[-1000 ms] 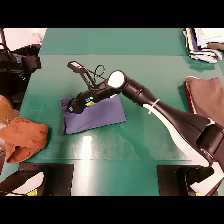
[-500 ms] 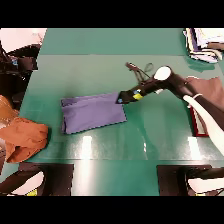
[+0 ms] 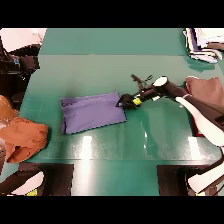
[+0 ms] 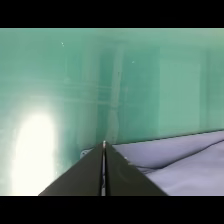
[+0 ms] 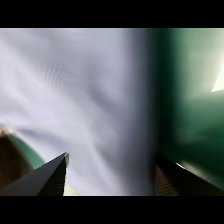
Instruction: Fold the shirts.
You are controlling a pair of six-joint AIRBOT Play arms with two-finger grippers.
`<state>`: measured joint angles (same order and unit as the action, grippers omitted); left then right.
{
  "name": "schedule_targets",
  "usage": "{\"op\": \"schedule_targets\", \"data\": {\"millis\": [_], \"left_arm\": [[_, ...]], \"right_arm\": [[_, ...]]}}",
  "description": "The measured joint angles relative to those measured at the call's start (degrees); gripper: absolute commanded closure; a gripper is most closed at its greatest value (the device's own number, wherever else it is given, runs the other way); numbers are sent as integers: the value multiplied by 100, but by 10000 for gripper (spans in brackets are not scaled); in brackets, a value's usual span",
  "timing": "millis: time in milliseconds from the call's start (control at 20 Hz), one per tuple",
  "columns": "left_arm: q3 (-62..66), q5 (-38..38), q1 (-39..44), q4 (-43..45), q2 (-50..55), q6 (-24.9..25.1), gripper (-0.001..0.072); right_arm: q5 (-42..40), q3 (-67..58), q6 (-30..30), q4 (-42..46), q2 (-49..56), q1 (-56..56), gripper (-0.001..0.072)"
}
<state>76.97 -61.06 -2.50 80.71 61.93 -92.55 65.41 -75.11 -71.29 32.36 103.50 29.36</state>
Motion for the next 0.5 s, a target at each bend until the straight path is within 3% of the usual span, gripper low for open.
{"op": "schedule_targets", "data": {"millis": [100, 200, 500], "left_arm": [[0, 2, 0, -50, 0, 0, 685], [0, 4, 0, -190, 0, 0, 685], [0, -2, 2, -544, 0, -2, 686]], "right_arm": [[11, -396, 2, -116, 356, 326, 421], [9, -776, 52, -168, 625, 632, 687], [101, -1766, 234, -111, 822, 809, 695]]}}
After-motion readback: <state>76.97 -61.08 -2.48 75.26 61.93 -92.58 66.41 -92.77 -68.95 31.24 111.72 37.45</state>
